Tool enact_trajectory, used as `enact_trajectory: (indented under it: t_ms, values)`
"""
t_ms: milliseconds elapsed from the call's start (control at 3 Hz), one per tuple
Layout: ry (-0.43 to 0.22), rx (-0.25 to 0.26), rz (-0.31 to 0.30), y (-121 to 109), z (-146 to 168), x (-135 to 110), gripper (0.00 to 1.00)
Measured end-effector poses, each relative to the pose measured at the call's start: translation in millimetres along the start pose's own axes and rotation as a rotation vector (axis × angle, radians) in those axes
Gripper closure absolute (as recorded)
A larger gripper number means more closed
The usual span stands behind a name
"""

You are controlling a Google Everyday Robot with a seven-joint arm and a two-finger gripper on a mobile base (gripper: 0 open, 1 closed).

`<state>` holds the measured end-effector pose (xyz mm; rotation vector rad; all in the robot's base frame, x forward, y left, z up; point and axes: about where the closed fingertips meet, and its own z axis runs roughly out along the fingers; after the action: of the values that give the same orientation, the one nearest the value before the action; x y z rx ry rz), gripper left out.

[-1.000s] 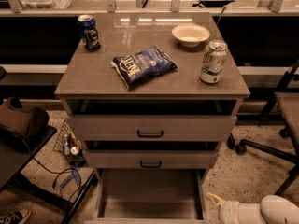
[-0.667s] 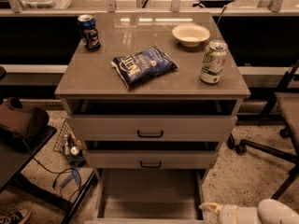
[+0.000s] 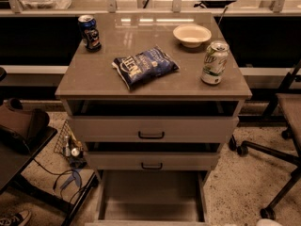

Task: Close bottom drawer

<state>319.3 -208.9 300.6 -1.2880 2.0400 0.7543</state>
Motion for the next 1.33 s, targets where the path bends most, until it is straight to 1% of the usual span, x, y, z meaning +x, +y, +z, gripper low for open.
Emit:
enact_trajectory:
  t_ms: [333, 667, 1000, 1333]
  values:
    - [0.02, -0.001, 0.08, 13, 28, 33, 1.0]
    - [0.02, -0.001, 0.08, 13, 28, 33, 1.0]
    - [0.014, -0.022, 0.101, 12, 42, 39, 1.0]
    - [-0.002, -0.048, 0.12, -2, 65, 44, 1.0]
